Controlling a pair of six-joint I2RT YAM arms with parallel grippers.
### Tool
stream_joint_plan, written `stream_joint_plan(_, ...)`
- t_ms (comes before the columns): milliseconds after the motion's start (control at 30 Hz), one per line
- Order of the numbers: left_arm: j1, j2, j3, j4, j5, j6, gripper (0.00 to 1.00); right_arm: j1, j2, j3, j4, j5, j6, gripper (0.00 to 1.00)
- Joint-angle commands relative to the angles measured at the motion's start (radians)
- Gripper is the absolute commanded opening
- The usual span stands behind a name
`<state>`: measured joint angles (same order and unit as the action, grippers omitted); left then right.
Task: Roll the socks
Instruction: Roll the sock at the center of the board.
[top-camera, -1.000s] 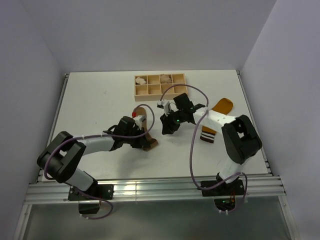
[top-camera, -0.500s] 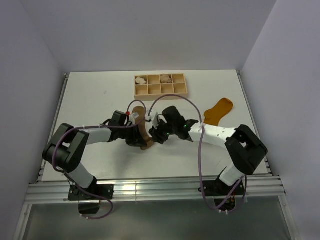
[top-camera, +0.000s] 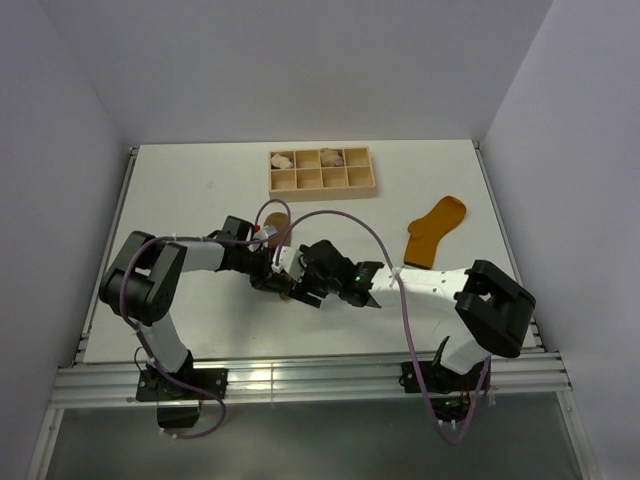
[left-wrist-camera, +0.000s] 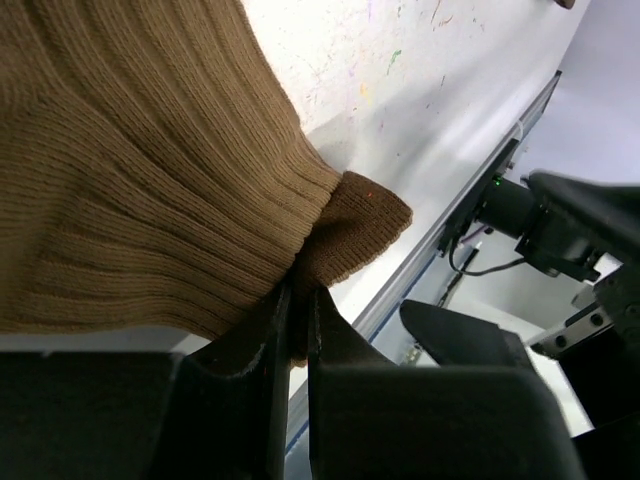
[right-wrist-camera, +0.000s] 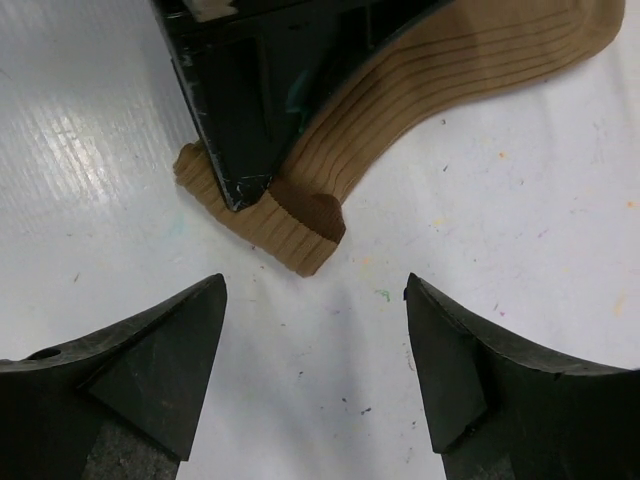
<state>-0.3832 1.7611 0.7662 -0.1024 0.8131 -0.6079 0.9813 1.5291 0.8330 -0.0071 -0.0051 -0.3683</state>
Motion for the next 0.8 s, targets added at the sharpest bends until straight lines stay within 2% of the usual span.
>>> stream_joint_plan(0,0.004,0.037,0.015,-0.094,0.003,0.059,0.00,0.045,-0.006,0.028,0.016,0.134,-0.055,0.79)
stream_joint_plan(400,0.010,0.055,0.051,-0.151,0.012,0.097,0.00,0.132,0.132,0.116,-0.054,0.232,-0.141,0.77)
stream_joint_plan(767,0.012,0.069,0.061,-0.161,0.017,0.103,0.00,0.181,0.195,0.129,-0.025,0.298,-0.185,0.75)
